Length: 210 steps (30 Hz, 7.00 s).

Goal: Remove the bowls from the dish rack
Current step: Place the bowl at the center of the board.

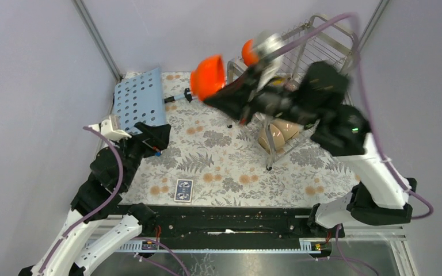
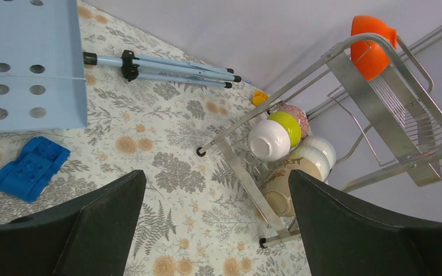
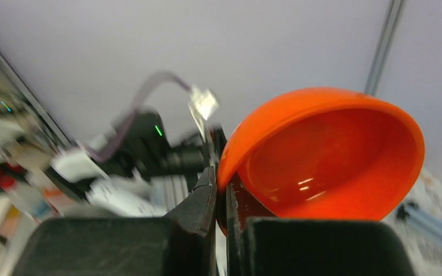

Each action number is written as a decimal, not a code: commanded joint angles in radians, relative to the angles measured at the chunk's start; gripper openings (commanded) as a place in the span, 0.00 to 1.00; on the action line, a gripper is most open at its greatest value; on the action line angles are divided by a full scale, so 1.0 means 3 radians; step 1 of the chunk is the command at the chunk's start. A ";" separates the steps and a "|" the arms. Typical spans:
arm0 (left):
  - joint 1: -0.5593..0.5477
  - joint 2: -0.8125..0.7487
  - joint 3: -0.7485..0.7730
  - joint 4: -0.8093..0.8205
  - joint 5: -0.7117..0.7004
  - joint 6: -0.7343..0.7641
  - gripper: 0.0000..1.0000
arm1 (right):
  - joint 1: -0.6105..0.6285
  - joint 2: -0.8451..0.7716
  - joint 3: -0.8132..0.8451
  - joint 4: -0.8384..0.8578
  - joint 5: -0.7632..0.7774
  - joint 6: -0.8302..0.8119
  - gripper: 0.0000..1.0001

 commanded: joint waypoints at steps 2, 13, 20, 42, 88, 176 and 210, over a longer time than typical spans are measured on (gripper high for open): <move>-0.0004 -0.0257 0.0090 -0.0296 -0.0184 0.0134 0.99 | 0.0802 -0.0085 -0.0664 -0.0357 0.1274 -0.1095 0.00; -0.0004 -0.0134 0.0195 -0.0571 -0.0164 0.0143 0.99 | 0.1824 -0.0415 -0.2762 0.0159 0.2451 -0.1327 0.00; -0.0004 -0.0112 0.0019 -0.0449 -0.0247 -0.0032 0.99 | 0.2059 -0.0785 -0.3645 0.0093 0.2668 -0.1084 0.00; -0.0472 0.0867 -0.0191 -0.0162 0.2196 0.0424 0.99 | 0.2700 -0.0372 -0.4166 -0.0606 0.2731 -0.1351 0.00; -0.2251 0.2473 0.0446 -0.0522 0.0754 0.0368 0.15 | 0.2721 -0.0173 -0.3849 -0.0964 0.2593 -0.1171 0.00; -0.1144 0.1382 -0.0298 -0.0957 0.0147 -0.1392 0.30 | 0.0850 0.0189 -0.3366 -0.0122 0.2899 0.2409 0.00; -0.1199 0.1658 -0.0214 -0.0927 0.0284 -0.1067 0.00 | 0.0765 0.0317 -0.3336 -0.0314 0.2996 0.2591 0.00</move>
